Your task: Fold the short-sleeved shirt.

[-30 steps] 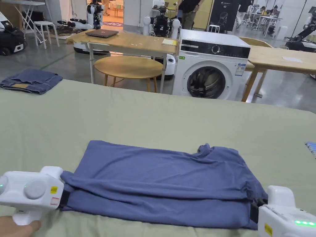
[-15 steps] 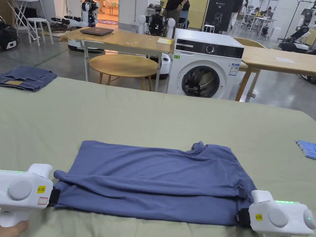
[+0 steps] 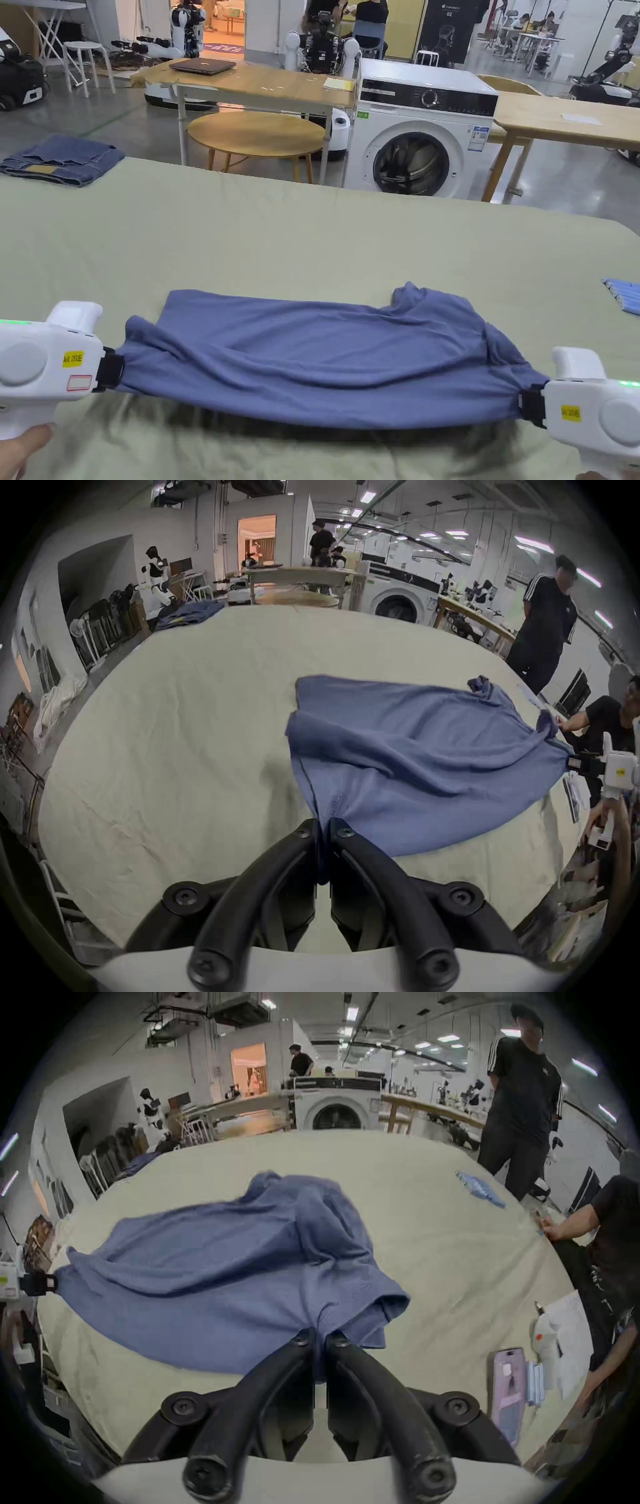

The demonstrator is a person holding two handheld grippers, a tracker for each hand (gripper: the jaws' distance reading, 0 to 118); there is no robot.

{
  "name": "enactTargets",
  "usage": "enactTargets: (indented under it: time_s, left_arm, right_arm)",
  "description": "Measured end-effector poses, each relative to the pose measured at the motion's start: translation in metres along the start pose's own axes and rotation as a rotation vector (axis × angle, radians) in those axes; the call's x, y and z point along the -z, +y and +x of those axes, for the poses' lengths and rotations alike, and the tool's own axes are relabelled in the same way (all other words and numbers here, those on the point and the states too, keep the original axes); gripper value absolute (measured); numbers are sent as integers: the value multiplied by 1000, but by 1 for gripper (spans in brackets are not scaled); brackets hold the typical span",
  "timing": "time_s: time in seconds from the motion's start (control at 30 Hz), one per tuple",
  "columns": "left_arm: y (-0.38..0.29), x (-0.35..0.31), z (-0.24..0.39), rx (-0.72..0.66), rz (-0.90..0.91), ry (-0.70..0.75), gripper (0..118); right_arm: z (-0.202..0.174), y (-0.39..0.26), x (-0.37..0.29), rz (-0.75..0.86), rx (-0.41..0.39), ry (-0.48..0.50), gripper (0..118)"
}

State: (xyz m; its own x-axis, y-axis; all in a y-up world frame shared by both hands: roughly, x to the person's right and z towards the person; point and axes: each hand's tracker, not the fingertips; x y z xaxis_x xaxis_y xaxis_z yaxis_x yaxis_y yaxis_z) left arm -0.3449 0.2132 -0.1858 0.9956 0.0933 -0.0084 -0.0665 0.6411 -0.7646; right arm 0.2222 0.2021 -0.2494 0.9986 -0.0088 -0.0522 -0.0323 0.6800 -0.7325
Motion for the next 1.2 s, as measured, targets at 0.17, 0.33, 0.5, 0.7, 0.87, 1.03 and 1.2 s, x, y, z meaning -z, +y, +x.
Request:
enactTargets:
  time_s: [0.17, 0.33, 0.5, 0.7, 0.87, 1.03, 1.2]
  left_arm:
    - [-31, -21, -13, -13, -10, -7, 0]
    - [-79, -27, -20, -47, -64, -3, 0]
    - [-118, -5, -20, -61, -135, 3, 0]
    - [-120, 16, -15, -30, -141, 45, 0]
    - [-99, 6, -5, -40, -111, 69, 24]
    - [-68, -9, 20, -34, 107, -11, 32]
    - [-43, -23, 63, 49, 382, -4, 32]
  right_arm:
    - [-4, -22, -38, -8, -18, 10, 4]
    - [-10, -68, -50, -62, -47, 1, 4]
    - [-12, -112, -25, -166, -80, -67, 4]
    - [-7, -126, 11, -186, -73, -73, 5]
    - [-15, -104, -8, -79, -85, -106, 59]
    - [-39, -65, -32, 165, -70, -122, 61]
    - [-84, -43, -49, 428, -19, -66, 53]
